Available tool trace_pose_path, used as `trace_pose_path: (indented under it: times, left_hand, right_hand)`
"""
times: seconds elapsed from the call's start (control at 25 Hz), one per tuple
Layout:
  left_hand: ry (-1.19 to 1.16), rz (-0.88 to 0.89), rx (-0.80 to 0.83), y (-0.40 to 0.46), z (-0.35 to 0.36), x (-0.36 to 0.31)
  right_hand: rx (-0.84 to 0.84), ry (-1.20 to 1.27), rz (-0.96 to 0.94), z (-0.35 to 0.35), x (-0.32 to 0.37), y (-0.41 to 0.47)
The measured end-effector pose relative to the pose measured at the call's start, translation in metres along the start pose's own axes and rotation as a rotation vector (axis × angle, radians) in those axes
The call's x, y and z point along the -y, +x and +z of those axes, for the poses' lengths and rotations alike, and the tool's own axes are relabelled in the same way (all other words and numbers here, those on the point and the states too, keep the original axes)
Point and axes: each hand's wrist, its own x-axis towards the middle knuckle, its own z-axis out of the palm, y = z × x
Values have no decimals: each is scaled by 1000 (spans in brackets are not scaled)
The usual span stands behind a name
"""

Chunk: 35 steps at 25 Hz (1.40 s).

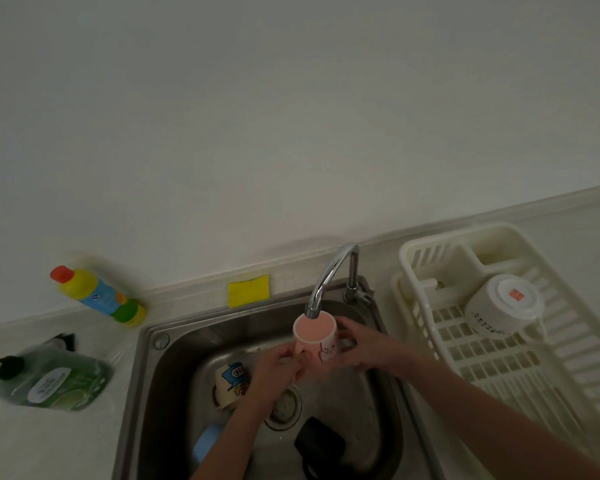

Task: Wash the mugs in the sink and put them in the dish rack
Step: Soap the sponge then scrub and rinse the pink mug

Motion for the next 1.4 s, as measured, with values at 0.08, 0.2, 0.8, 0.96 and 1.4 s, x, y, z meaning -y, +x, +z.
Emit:
trace_pose_path:
  times: [0.08,0.2,0.8,0.96,1.4]
  left_hand:
    - [-3,29,37,-4,-1,-4]
    - [-12,89,37,-10,-3,-13]
    - [123,49,74,-45,11,3]
    - [15,59,-1,-55,15,2]
    - [-387,-181,2,-101,4,-10]
  right_hand:
    - [-68,71,-68,16,0,-5]
    - [-235,143,-235,30,-2,-6]
    - [-250,186,-198,59,-38,-36]
    - [-288,171,-255,57,-37,-39]
    - [-118,308,-181,65,-36,-53]
